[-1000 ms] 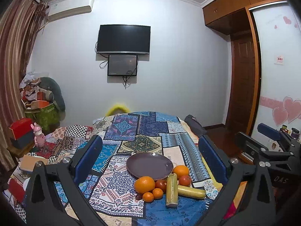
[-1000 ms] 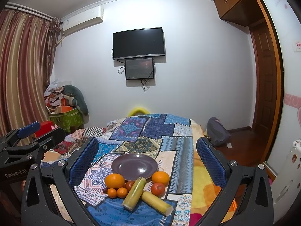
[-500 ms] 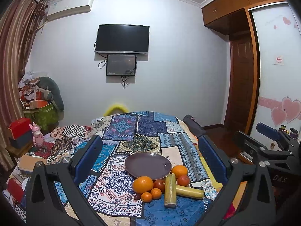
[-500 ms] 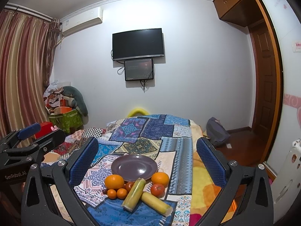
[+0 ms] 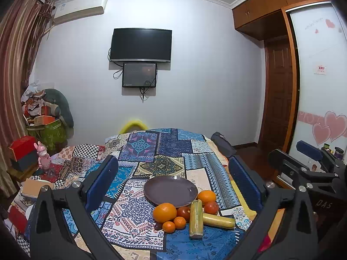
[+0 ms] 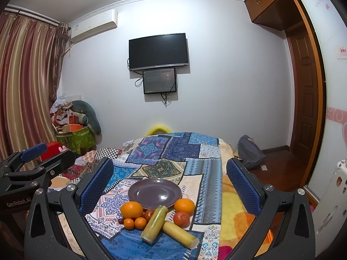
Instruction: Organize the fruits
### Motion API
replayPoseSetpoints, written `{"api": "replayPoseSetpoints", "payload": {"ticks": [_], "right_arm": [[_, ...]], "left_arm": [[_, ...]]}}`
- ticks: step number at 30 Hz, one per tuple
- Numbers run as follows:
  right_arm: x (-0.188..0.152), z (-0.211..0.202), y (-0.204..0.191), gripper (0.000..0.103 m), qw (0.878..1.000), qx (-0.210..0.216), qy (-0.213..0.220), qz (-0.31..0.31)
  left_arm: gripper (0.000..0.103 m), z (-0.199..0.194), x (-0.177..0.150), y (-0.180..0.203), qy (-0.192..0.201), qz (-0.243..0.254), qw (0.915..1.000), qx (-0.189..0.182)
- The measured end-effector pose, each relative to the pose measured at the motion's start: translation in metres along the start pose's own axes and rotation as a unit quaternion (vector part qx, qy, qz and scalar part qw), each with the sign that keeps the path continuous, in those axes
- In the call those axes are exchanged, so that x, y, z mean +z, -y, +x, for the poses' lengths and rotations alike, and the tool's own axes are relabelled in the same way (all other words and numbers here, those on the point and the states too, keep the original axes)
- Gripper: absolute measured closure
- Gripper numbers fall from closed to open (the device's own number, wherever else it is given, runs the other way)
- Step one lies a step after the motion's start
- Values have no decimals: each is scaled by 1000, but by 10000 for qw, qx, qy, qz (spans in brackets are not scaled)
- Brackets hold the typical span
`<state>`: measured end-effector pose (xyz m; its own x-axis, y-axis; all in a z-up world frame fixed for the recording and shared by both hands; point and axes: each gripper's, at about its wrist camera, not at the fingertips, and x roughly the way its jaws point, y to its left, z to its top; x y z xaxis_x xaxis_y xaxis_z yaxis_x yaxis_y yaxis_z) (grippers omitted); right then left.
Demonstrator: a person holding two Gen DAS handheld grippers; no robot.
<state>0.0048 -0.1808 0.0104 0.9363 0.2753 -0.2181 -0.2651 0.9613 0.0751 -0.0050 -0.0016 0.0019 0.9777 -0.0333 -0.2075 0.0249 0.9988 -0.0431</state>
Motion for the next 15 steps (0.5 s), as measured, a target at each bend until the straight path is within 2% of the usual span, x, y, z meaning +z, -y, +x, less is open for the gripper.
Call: {"api": "replayPoseSetpoints", "payload": {"ticks": [15], "right_arm": [[0,1,1,0,10000,38,-14,53]], "left_arm": [[0,0,0,0,0,-3,10000,16]]}}
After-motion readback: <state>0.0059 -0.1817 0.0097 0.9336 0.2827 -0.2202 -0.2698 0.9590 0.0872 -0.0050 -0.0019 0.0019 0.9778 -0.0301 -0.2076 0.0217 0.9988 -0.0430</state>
